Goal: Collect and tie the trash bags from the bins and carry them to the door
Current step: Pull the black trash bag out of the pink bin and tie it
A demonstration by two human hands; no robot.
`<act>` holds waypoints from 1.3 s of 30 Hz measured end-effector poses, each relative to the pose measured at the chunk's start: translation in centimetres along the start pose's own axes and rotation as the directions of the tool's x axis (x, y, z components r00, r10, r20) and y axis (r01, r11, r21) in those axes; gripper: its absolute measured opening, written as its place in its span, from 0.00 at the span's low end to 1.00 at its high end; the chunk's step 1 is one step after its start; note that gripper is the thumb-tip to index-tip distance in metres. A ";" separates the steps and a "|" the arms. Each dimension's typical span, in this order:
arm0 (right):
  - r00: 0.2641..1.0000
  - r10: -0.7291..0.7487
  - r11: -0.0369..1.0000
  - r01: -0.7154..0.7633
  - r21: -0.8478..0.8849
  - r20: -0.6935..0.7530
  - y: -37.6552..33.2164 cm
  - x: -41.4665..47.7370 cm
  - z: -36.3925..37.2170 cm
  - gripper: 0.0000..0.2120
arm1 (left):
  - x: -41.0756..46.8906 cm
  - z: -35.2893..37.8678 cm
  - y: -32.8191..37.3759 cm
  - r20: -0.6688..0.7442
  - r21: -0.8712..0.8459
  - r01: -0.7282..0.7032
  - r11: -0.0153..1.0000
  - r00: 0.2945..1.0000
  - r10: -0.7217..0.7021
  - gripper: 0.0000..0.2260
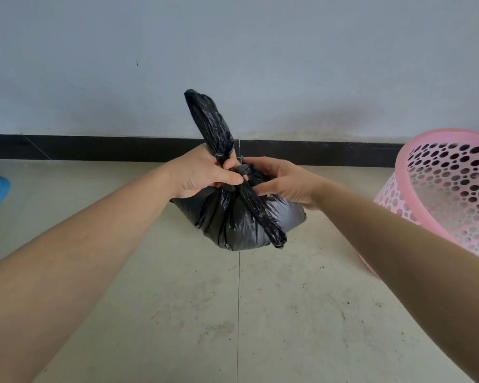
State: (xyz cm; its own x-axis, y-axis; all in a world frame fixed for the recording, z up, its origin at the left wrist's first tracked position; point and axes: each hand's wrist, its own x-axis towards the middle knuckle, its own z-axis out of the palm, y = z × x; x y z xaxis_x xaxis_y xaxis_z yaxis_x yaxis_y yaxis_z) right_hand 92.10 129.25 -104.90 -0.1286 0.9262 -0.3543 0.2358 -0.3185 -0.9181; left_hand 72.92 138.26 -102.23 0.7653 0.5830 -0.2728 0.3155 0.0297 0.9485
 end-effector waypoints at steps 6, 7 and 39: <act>0.980 -0.034 0.953 -0.027 -0.300 -0.198 1.5 0.1 1.6 0.04 | 0.2 0.6 -2.3 -0.481 0.321 0.088 0.943 0.873 0.083 0.10; 0.983 -0.029 0.958 -0.024 -0.284 -0.181 1.5 0.1 1.9 0.04 | 0.1 0.8 -2.6 -0.538 0.349 0.115 0.930 0.837 0.098 0.08; 0.923 -0.047 0.934 -0.095 -0.344 -0.383 1.9 -0.1 1.9 0.18 | 0.6 2.3 -3.4 -0.495 -0.494 -0.057 0.868 0.839 -0.227 0.14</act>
State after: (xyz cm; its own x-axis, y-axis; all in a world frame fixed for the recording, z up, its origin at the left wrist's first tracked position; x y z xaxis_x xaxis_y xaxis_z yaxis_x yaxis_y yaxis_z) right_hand 90.73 128.20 -107.00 0.2392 0.9468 -0.2155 0.5639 -0.3161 -0.7630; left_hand 73.58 136.60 -105.94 0.2929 0.8841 -0.3640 -0.0469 0.3935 0.9181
